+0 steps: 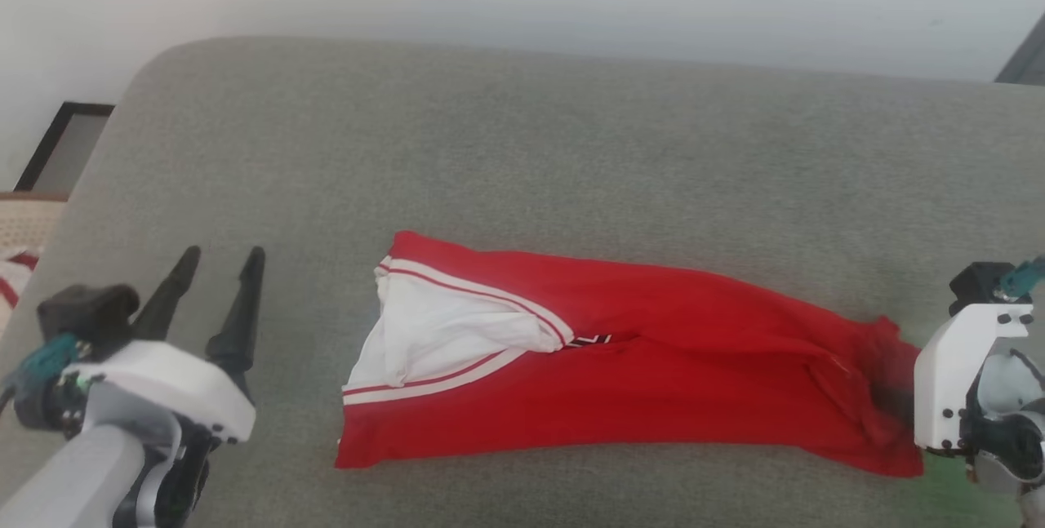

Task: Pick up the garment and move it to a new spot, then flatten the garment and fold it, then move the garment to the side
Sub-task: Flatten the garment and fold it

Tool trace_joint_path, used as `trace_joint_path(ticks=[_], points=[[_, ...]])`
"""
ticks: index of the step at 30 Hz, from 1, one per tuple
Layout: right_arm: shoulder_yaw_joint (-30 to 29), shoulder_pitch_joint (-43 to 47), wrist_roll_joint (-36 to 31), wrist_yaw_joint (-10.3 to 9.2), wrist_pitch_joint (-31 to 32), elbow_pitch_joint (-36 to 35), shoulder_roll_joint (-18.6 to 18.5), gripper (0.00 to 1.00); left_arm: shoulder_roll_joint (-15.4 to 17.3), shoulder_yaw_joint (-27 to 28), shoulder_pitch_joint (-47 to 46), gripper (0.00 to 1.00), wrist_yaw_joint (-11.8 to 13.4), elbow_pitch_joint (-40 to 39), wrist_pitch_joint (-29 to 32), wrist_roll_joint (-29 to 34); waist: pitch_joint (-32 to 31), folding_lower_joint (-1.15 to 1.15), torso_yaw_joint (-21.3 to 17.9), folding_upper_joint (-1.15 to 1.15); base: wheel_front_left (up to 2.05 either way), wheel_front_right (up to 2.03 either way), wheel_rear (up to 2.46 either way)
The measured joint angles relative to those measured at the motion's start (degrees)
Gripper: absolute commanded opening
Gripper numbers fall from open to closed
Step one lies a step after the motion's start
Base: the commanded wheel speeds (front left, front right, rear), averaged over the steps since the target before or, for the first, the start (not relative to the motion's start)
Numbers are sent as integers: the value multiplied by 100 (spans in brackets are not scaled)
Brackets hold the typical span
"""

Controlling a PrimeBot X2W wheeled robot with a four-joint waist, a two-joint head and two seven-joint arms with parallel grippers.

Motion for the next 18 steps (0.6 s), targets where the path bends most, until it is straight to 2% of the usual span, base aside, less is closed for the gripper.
trace_joint_path(ticks=[2,3,7,8,9,18], points=[[2,-8,27,0,0,85,38,100,-205,527,337,100,-131,26,0,333,54,0,48,0,0,0,0],[5,-55,76,-1,-37,179,56,100,-460,1037,609,100,-332,20,0,619,105,0,91,0,0,0,0],[110,-183,213,-3,-70,383,65,100,-945,1845,999,100,-750,127,0,1202,206,0,148,0,0,0,0],[138,-221,274,-8,-98,407,64,42,-1069,2014,1067,100,-850,168,0,1274,227,0,158,0,0,0,0],[168,-244,302,-18,-142,430,56,0,-1173,2148,1115,100,-959,211,0,1403,247,0,166,0,0,0,0],[339,-491,602,7,-411,556,-15,0,-1970,3214,1254,100,-1653,486,0,2254,346,0,101,0,0,0,0]])
